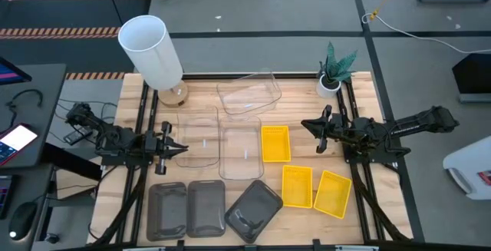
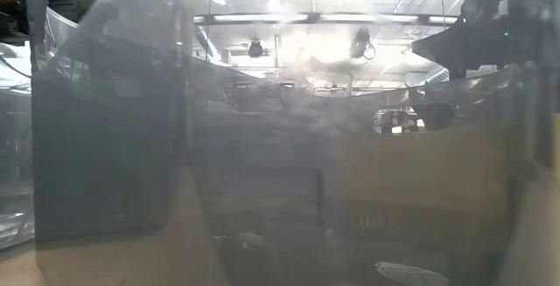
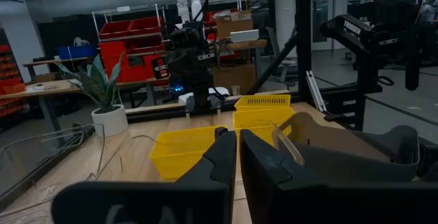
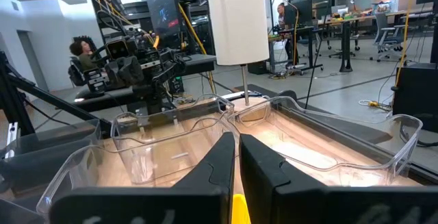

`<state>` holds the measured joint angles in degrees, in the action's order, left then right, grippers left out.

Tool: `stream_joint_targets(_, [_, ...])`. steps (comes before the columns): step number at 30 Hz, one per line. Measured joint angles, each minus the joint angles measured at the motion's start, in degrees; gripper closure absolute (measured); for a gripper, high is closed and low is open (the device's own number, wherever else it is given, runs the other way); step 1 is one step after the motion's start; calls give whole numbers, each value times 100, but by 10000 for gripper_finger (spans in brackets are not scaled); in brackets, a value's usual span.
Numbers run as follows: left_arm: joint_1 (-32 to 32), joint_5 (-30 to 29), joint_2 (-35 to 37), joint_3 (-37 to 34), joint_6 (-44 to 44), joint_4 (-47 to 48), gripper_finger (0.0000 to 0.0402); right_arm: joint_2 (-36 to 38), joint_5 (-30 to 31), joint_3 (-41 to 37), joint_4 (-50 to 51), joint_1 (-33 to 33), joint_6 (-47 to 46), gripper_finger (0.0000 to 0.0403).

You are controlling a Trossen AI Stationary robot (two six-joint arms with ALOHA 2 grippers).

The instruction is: Stack baskets by color

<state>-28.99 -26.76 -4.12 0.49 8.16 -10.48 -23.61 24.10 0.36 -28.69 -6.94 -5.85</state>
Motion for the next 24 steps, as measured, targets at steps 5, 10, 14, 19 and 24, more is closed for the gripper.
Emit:
stream_joint_targets(5, [0,2,0,-2,-2,1,371,-1,0,0,2,0,0,373])
stream_joint_targets(10, [2,2,0,0,-2,2,366,-1,0,0,2,2,1,373])
stream_joint_targets(14, [0,2,1,-1,-2,1,367,0,0,0,1,1,2,373])
stream_joint_targets(19, [2,2,0,-1,-2,1,373,2,0,2,2,0,2,373])
stream_joint_targets(24, [1,2,1,0,-2,0,369,1,0,1,1,1,2,373])
